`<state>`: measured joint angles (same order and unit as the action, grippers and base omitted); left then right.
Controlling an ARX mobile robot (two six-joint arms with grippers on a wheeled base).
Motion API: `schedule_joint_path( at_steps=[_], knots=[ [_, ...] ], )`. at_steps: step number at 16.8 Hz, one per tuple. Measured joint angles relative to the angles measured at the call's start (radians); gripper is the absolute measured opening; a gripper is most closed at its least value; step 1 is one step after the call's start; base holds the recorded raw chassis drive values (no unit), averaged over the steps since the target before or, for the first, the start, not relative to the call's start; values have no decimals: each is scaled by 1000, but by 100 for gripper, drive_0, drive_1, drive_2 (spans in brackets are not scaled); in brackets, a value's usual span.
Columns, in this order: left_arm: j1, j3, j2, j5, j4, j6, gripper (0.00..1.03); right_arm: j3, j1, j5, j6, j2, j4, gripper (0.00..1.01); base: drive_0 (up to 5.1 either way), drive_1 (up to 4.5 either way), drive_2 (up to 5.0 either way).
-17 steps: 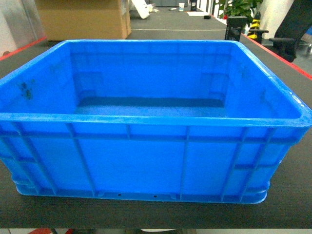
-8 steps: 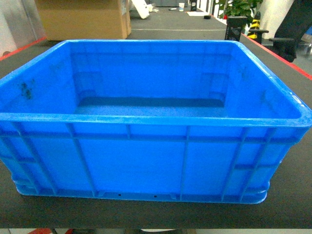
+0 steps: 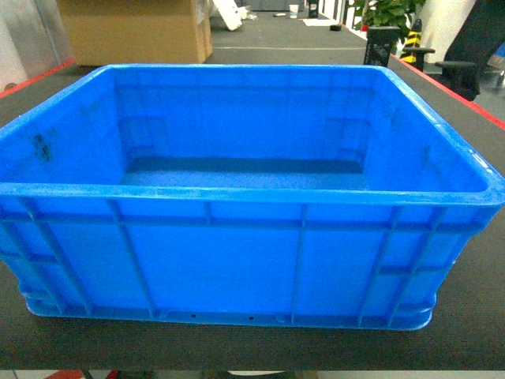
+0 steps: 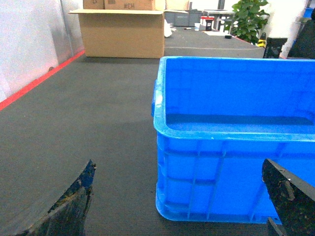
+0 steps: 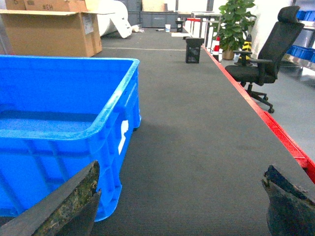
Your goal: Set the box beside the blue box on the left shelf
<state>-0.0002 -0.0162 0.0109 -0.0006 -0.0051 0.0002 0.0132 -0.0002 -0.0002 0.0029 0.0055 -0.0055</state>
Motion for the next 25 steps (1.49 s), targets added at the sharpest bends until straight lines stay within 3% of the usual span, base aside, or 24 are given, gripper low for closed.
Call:
schedule_joint_path(
  at_steps=[12, 13, 14, 15, 17, 18, 20, 23, 25],
  knots=[
    [0, 0, 0, 0, 0, 0, 98, 1, 0, -2, 0, 1, -8, 98, 0, 0, 0],
    [-32, -16, 16, -89, -70, 0, 98, 34, 10, -17, 25, 61, -119, 98, 0, 0, 0],
    [-108, -44, 117, -235, -93, 3, 98, 39, 42, -9, 49, 135, -109, 98, 0, 0, 0],
    [-83, -54, 207, -277, -20, 8, 98, 49, 53, -24, 69, 189, -37, 98, 0, 0, 0],
    [4, -169, 431, -190, 199, 24, 98, 145, 69, -18, 80, 418, 181, 98, 0, 0, 0],
    [30, -250, 596, -133, 328, 37, 98, 218, 103, 4, 75, 582, 301, 98, 0, 0, 0],
    [29, -447, 948, -66, 455, 39, 98, 412, 154, 30, 71, 940, 417, 98, 0, 0, 0],
    [16, -716, 1315, -43, 402, 42, 98, 726, 192, 94, 91, 1370, 302, 98, 0, 0, 0],
    [8, -827, 1478, -27, 375, 41, 98, 871, 211, 108, 119, 1527, 221, 98, 0, 0, 0]
  ],
)
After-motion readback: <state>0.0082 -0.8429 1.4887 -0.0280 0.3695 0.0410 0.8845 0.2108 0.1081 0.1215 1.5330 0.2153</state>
